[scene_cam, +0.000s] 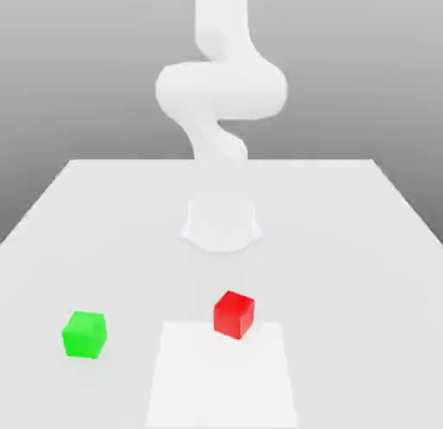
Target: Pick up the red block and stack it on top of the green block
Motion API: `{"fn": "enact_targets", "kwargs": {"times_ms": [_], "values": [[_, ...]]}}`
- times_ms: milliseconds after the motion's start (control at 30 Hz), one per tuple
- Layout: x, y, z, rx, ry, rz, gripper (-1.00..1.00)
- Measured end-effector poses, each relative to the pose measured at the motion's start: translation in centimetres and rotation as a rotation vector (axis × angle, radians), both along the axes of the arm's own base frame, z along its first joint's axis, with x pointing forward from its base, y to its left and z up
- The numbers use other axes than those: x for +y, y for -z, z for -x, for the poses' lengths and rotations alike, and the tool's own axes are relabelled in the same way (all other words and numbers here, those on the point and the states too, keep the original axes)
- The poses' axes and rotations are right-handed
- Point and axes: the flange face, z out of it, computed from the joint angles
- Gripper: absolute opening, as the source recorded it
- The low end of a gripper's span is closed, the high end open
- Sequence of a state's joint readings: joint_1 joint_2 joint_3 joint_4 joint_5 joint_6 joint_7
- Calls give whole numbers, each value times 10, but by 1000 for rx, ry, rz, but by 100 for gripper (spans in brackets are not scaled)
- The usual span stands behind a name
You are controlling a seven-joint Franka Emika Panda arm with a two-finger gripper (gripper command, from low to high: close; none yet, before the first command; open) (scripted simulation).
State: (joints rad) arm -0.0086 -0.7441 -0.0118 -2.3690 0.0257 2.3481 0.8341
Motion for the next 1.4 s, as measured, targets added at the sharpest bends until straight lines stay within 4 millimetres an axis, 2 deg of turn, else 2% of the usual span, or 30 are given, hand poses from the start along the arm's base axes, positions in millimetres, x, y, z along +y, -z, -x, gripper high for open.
{"fn": "enact_targets", "kwargs": {"times_ms": [67, 167, 300, 433, 567, 600, 667, 1000, 1233, 1267, 1400], "values": [[-5, 50, -19, 76, 41, -47, 0], [-5, 124, -36, 188, 100, -101, 0], [2, 225, -37, 339, 182, -144, 0], [14, 326, -13, 497, 275, -162, 0], [27, 429, 41, 671, 391, -152, 0], [28, 442, 48, 693, 405, -152, 0], [30, 455, 53, 710, 413, -153, 0], [30, 488, 49, 711, 413, -160, 0], [30, 515, 57, 713, 419, -150, 0], [30, 518, 58, 714, 421, -148, -100], [30, 518, 58, 713, 421, -149, -100]]}}
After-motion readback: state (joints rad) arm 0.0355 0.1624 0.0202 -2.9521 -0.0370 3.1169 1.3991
